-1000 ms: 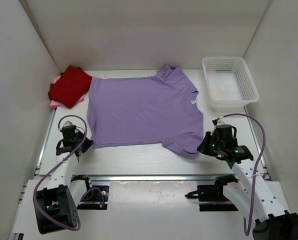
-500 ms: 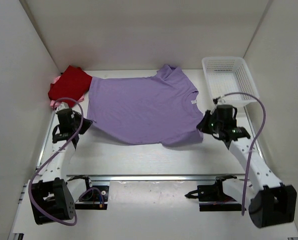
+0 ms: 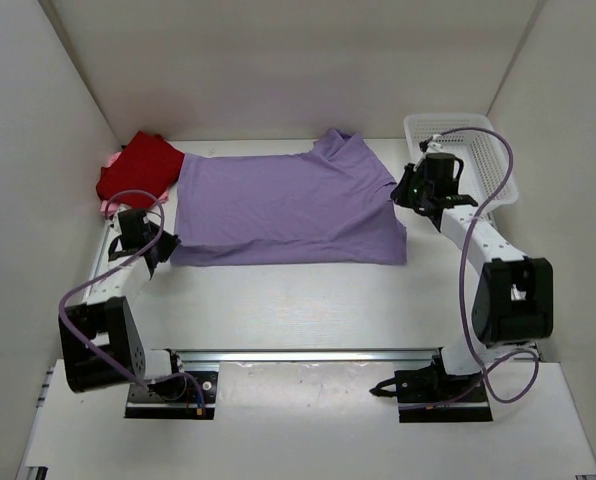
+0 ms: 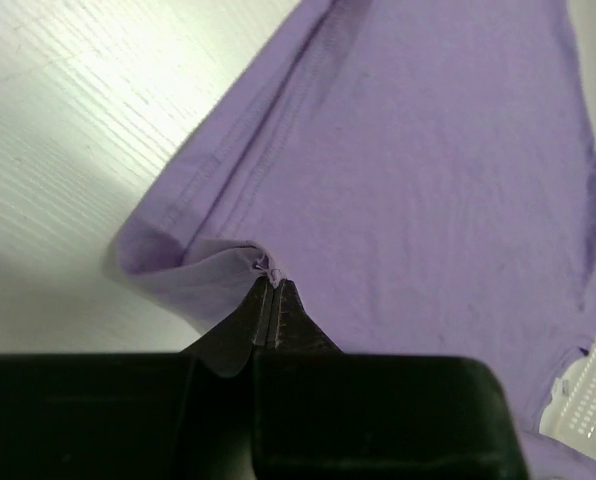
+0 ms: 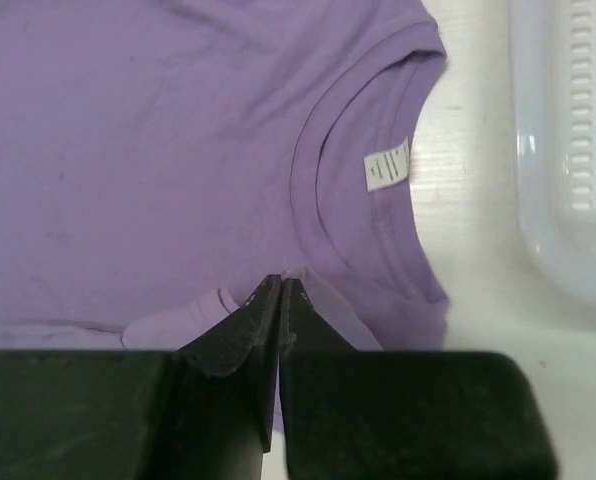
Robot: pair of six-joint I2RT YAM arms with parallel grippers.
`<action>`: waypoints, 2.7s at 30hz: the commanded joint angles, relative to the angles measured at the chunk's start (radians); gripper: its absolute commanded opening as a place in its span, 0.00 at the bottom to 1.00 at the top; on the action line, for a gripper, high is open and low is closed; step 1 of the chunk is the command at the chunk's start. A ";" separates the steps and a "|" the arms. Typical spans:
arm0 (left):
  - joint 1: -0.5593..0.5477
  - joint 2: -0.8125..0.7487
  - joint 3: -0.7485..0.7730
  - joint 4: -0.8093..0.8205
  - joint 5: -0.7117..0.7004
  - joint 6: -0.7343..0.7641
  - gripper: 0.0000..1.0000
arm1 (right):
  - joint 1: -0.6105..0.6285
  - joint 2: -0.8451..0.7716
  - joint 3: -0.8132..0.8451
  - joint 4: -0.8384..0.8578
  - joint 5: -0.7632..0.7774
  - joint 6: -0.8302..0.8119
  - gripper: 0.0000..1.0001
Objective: Fold and stack the t-shirts
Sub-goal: Fold the flattened tshirt in 1/3 of the way
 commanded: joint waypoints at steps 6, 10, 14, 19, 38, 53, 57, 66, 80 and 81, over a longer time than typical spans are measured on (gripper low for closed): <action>0.007 0.146 0.106 0.060 -0.016 -0.035 0.00 | -0.008 0.196 0.219 0.078 0.018 -0.044 0.00; 0.005 0.220 0.154 0.062 -0.013 -0.033 0.00 | -0.006 0.276 0.283 0.070 0.019 -0.058 0.00; 0.001 0.289 0.177 0.074 0.004 -0.047 0.00 | -0.012 0.360 0.360 0.062 0.013 -0.055 0.00; 0.021 0.337 0.198 0.077 -0.007 -0.050 0.00 | -0.029 0.439 0.440 0.033 0.019 -0.055 0.00; 0.048 0.036 -0.108 0.152 0.101 -0.102 0.44 | 0.012 -0.009 -0.129 0.249 0.045 0.145 0.00; 0.050 0.178 -0.150 0.256 0.117 -0.171 0.38 | -0.140 -0.002 -0.465 0.375 0.015 0.265 0.43; 0.050 0.215 -0.131 0.275 0.122 -0.171 0.25 | -0.146 0.055 -0.428 0.408 0.015 0.277 0.33; 0.024 0.186 -0.091 0.206 0.087 -0.119 0.00 | -0.169 0.020 -0.463 0.383 -0.008 0.311 0.00; 0.079 -0.079 -0.170 -0.137 0.059 0.077 0.00 | -0.308 -0.663 -0.778 -0.052 -0.082 0.302 0.00; 0.075 -0.096 -0.188 -0.170 0.058 0.094 0.00 | -0.292 -0.686 -0.746 -0.133 -0.056 0.285 0.00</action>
